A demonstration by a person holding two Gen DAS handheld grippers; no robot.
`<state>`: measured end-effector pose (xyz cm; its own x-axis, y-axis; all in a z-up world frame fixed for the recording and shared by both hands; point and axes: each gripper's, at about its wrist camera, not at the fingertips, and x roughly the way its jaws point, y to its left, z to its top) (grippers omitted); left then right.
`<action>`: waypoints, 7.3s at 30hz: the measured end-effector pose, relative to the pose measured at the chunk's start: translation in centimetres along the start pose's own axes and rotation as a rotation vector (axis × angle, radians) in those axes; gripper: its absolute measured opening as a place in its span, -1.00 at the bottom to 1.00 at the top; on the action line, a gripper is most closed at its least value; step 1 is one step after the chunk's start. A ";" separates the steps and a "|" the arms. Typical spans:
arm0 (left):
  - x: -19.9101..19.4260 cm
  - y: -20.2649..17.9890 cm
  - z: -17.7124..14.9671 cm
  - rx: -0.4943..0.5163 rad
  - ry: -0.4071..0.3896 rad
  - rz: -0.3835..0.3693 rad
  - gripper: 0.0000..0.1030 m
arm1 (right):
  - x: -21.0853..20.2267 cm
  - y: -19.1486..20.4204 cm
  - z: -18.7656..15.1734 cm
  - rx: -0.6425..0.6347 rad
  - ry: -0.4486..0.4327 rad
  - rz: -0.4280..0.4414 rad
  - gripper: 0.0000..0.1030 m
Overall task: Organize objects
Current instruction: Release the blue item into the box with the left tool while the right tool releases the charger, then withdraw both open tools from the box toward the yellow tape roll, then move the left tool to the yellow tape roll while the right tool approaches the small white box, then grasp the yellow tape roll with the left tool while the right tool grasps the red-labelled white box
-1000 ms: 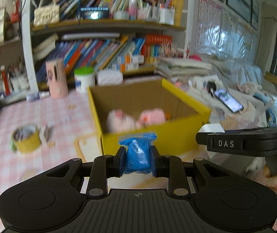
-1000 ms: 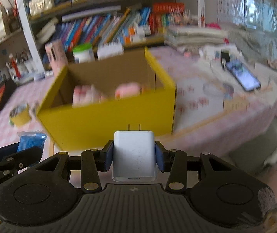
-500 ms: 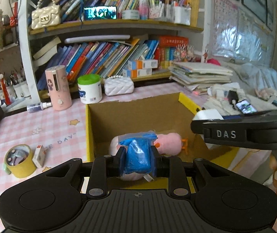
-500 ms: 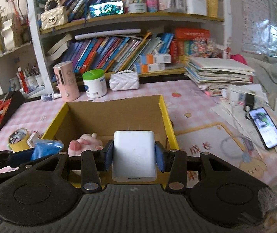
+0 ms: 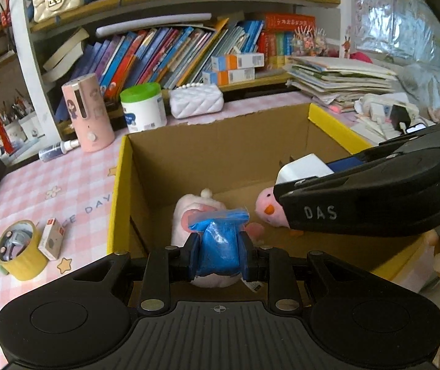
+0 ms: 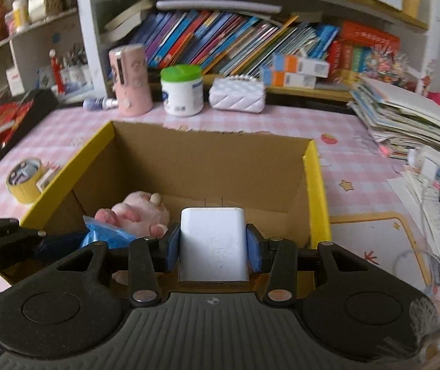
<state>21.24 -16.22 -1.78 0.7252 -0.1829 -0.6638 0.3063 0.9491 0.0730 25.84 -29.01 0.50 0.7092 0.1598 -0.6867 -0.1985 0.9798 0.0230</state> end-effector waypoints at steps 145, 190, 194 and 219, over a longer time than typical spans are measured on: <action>-14.1 21.8 -15.7 -0.366 0.060 0.289 0.70 | -1.7 26.8 -6.6 -0.014 0.079 0.073 0.74; 0.1 25.4 -4.4 -0.279 0.053 0.244 0.82 | 10.2 23.5 6.7 0.055 0.027 0.112 0.75; 1.4 25.3 -3.8 -0.265 0.027 0.225 0.81 | 10.4 23.2 7.3 0.060 0.006 0.095 0.75; -1.0 27.2 -5.1 -0.409 0.006 0.158 0.75 | 13.2 23.1 8.5 0.069 0.042 0.085 0.75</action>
<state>25.65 11.10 -2.92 0.7393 -0.0274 -0.6728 -0.0784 0.9889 -0.1264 36.30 -3.22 -1.86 0.6625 0.2386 -0.7101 -0.2082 0.9692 0.1314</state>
